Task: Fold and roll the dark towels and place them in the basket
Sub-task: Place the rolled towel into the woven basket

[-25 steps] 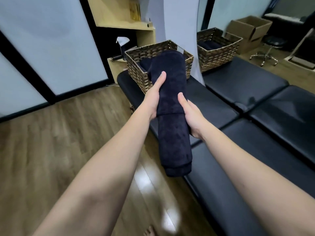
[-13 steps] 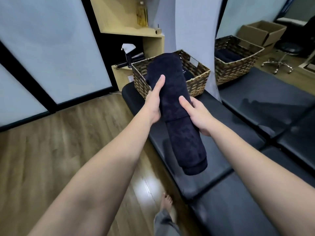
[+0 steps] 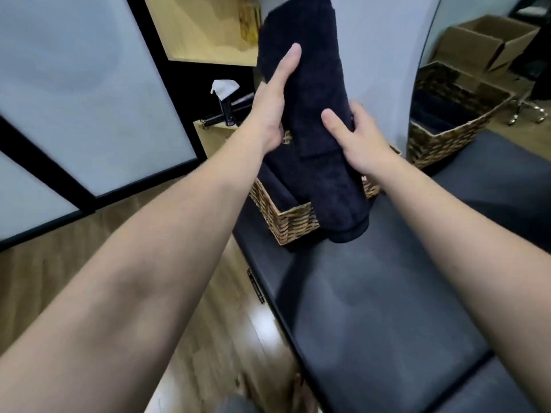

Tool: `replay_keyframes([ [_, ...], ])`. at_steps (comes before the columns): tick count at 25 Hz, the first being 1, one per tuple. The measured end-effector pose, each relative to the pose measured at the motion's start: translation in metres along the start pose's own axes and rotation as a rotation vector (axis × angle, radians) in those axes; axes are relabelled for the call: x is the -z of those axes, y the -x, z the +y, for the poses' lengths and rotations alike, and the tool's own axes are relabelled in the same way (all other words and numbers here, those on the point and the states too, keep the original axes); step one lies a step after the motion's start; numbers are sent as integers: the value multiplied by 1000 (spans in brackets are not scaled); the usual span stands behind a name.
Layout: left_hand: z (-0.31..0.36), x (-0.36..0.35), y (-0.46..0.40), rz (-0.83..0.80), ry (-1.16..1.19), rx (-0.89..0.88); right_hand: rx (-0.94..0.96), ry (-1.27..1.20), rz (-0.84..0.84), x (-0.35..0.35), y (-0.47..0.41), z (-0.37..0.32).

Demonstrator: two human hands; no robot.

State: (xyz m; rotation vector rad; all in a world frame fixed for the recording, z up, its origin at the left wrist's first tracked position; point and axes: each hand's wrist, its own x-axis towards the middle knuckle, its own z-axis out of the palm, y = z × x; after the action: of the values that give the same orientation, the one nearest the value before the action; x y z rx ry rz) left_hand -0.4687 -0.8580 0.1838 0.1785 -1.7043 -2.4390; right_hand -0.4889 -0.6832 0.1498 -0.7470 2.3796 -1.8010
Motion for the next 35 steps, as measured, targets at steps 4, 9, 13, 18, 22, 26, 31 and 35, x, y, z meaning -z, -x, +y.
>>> replay_keyframes([
  [4, 12, 20, -62, -17, 38, 0, 38, -24, 75, -25, -57, 9],
  [9, 5, 60, -147, -46, 5, 24, 19, 108, 186, -58, -122, 41],
  [13, -3, 103, -214, -120, 37, 61, -63, 222, 202, -82, -175, 58],
  [18, -48, 138, -229, 3, 95, 114, -176, 210, 163, -113, -183, 97],
  [22, -91, 161, -215, 226, -18, 275, -358, 175, 44, -133, -166, 140],
  [26, -109, 176, -215, 252, -338, 296, -489, 124, -43, -137, -142, 176],
  [31, -125, 173, -206, 156, -1357, -230, -566, 24, -82, -139, -141, 185],
  [35, -121, 184, -218, -51, -1624, -448, -574, -49, -134, -140, -142, 191],
])
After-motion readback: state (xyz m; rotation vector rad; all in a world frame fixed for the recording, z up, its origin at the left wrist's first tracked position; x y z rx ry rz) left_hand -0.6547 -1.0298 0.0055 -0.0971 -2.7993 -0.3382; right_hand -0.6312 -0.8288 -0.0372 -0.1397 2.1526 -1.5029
